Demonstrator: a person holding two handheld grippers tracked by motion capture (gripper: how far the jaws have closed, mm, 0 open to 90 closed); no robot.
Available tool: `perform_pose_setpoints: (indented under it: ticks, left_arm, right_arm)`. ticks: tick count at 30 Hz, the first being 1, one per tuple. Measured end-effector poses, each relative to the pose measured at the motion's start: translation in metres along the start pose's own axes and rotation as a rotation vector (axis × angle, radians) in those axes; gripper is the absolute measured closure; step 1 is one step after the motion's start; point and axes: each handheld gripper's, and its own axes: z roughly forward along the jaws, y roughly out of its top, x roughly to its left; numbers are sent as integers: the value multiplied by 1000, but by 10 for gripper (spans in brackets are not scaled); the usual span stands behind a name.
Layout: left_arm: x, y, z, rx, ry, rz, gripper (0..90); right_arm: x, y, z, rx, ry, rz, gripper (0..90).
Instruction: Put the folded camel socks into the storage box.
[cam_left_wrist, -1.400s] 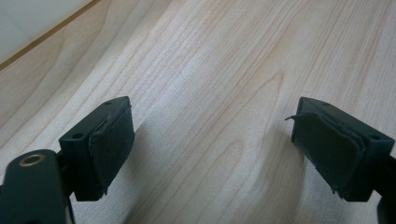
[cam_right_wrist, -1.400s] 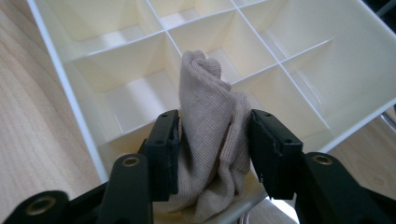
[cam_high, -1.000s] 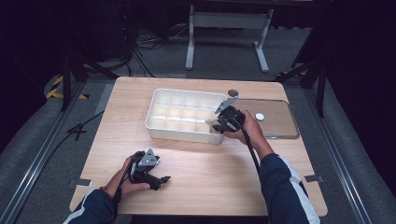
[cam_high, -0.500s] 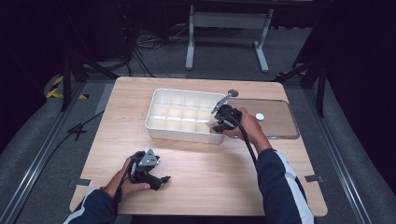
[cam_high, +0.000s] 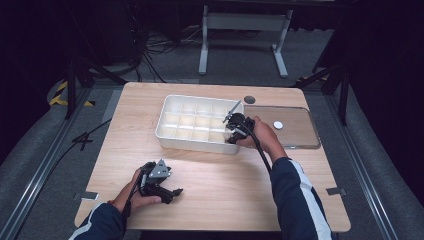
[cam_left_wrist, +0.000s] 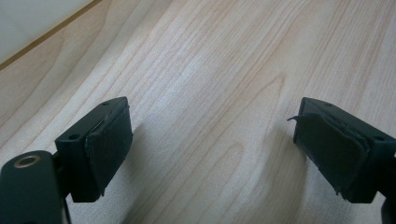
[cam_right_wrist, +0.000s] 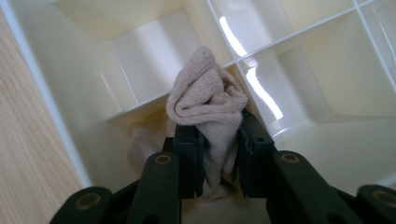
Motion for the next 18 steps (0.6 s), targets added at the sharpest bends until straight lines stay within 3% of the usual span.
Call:
perform_pose_setpoints:
  ticks: [14, 18]
  left_arm:
    - [0, 0, 0, 3, 0, -1, 118]
    - [0, 0, 0, 3, 1, -2, 118]
  right_arm:
    - [2, -2, -5, -39, -9, 2, 652]
    - [0, -6, -11, -72, -7, 32, 618]
